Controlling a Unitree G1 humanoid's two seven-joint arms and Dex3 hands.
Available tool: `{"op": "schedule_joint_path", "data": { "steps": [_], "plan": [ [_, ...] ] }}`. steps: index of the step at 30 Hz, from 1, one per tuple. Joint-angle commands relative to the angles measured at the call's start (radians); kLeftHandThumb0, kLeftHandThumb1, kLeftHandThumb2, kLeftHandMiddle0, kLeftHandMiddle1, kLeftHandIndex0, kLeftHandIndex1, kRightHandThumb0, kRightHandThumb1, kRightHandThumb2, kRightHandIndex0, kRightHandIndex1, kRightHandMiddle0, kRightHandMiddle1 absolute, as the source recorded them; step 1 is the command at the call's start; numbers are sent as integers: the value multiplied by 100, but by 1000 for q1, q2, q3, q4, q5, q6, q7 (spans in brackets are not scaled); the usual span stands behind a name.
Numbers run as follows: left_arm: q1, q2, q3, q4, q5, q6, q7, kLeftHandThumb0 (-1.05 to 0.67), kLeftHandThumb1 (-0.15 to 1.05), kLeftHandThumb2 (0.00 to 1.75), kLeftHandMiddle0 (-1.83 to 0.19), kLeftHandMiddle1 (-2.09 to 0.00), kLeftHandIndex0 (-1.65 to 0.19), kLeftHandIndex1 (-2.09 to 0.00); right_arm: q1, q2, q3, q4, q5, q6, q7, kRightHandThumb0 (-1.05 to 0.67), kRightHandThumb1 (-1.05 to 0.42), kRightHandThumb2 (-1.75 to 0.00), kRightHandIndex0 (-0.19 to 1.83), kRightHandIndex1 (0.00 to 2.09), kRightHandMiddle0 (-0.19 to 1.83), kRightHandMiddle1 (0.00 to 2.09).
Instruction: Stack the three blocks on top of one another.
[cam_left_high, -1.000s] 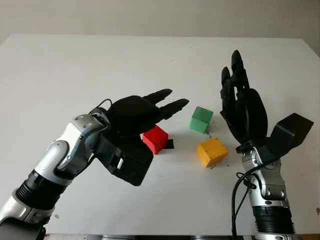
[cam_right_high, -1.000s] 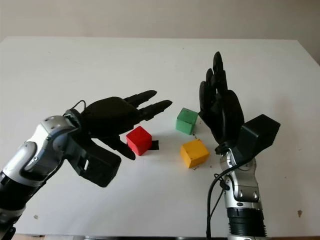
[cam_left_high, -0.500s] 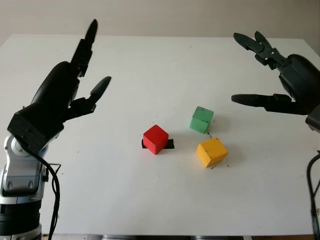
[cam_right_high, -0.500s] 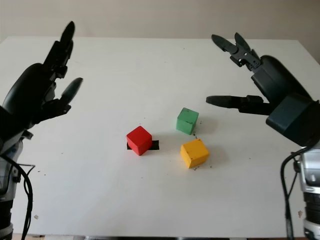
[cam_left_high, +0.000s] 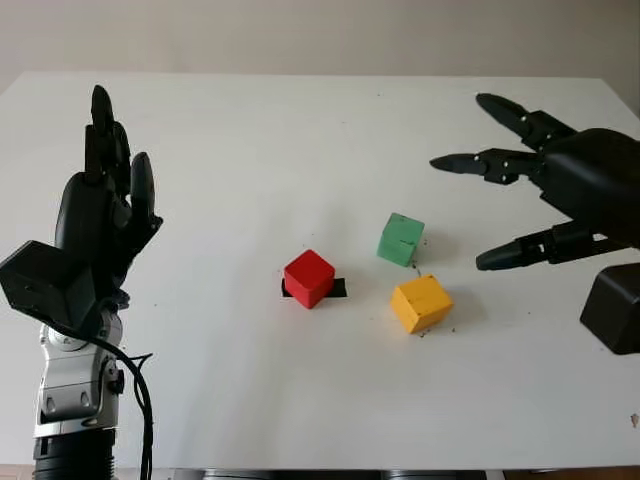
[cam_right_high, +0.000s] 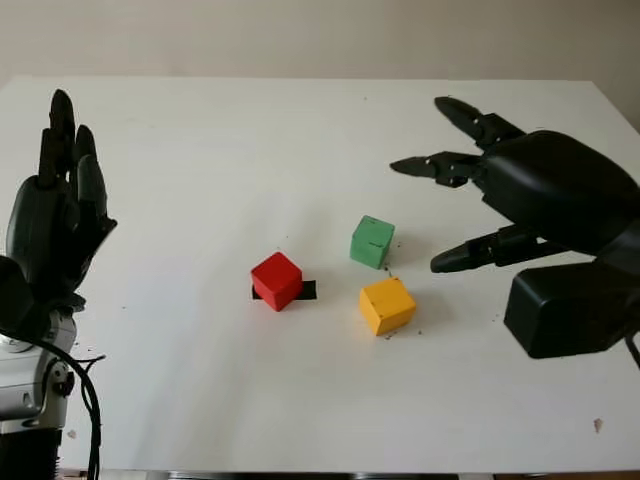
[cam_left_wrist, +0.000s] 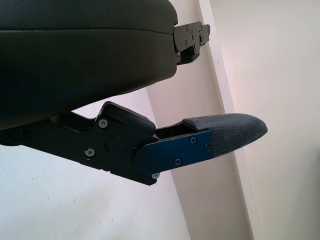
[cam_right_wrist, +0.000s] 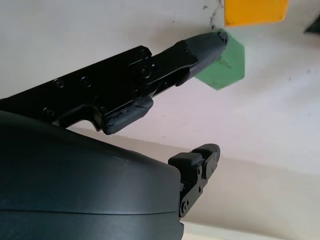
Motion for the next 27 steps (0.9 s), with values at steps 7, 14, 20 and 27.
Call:
{"op": "schedule_joint_path", "data": {
  "steps": [7, 14, 20, 27],
  "plan": [
    [12, -4, -32, -8, 16, 4, 17, -82, 105, 65, 19, 0, 19, 0, -26, 2, 120, 133, -65, -171, -57, -76, -92, -4, -12, 4, 42, 8],
    [10, -2, -46, -27, 25, 36, 33, -84, 105, 66, 19, 0, 19, 0, -41, 15, 190, 179, -34, -209, -25, -77, -93, -5, -16, 4, 42, 7],
    [8, 0, -50, -36, 25, 48, 34, -85, 105, 65, 19, 0, 19, 0, -22, 6, 211, 167, -38, -201, 1, -76, -94, -6, -18, 4, 43, 8],
    [8, -2, -55, -49, 36, 70, 48, -86, 105, 65, 19, 0, 19, 0, 16, 9, 207, 162, 0, -199, 14, -73, -91, -5, -18, 5, 49, 10]
  ]
}}
